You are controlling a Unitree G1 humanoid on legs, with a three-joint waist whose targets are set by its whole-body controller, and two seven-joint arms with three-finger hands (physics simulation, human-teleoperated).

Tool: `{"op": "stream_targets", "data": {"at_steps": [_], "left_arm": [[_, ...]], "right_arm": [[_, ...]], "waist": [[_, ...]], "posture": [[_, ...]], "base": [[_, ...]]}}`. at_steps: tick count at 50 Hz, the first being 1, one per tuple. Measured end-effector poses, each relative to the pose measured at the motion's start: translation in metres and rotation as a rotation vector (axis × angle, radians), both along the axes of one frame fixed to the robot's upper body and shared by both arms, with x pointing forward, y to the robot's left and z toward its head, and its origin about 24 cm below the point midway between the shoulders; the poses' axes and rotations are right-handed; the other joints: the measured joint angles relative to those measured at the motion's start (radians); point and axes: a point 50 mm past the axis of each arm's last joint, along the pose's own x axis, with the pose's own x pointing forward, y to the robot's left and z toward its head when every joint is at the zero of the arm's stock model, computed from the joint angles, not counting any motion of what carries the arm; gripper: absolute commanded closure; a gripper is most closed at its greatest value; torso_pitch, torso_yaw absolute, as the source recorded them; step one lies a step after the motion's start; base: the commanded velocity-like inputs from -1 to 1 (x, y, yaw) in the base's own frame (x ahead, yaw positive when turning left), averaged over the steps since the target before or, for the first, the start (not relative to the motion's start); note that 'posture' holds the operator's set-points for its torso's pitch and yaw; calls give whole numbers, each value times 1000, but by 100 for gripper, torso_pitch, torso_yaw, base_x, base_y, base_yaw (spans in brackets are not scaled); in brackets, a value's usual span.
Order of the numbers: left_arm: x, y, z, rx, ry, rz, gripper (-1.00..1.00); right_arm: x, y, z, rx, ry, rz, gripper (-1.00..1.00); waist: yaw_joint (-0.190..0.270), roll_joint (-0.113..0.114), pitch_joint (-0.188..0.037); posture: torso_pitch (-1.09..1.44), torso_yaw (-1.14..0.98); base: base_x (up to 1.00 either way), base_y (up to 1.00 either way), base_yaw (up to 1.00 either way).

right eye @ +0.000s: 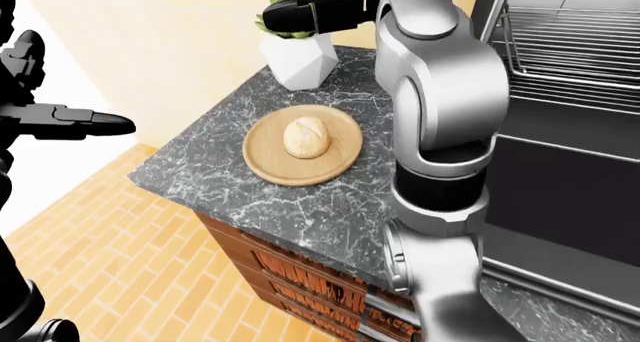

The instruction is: Pick the bread from the top rack and place it on the plate on the counter.

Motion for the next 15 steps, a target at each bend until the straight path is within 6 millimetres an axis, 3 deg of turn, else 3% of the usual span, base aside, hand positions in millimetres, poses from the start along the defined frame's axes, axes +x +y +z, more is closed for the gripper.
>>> {"op": "stream_targets", "data": {"at_steps": [15], "left_arm": [[-3,2,-5,-10,2,15,-100]], "right_arm": [[-8,-8,10,-16,-45,-17,-100]], "waist": [[1,-3,2]], "posture": [[0,42]], "base": [[0,0,0]]}}
